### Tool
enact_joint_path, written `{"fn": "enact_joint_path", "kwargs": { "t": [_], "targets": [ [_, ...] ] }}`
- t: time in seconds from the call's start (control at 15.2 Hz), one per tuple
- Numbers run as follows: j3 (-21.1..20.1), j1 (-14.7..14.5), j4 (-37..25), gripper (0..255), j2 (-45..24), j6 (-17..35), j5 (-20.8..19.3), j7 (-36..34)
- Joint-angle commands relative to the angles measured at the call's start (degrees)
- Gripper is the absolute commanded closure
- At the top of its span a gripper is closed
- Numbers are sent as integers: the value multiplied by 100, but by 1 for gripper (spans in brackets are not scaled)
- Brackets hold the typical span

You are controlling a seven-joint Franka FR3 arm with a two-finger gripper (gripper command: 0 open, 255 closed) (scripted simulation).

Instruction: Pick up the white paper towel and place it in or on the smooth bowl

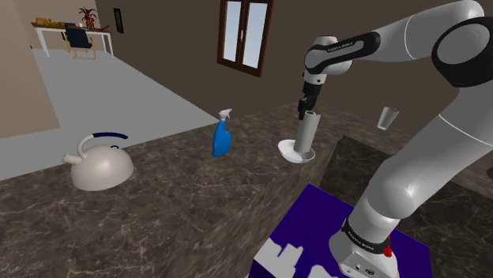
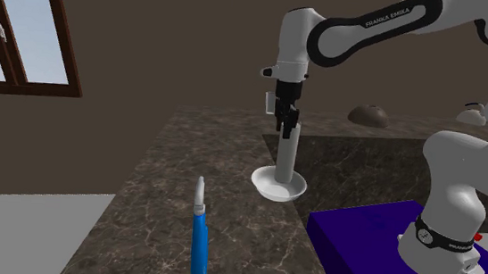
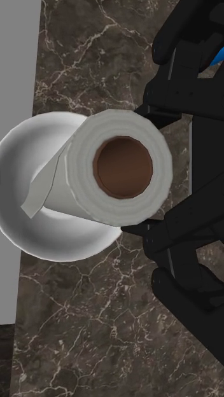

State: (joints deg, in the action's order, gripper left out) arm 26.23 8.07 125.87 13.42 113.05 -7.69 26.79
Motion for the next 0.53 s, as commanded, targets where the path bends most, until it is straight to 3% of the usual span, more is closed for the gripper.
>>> {"fn": "enact_joint_path", "kwargs": {
  "t": [0.0,0.07,0.4,0.46],
  "targets": [
    [0,0,1,255,0,1,0,0],
    [0,0,1,0,0,1,0,1],
    [0,0,1,0,0,1,0,1],
    [-22,-5,-152,0,46,-195,-5,-8]
  ]
}}
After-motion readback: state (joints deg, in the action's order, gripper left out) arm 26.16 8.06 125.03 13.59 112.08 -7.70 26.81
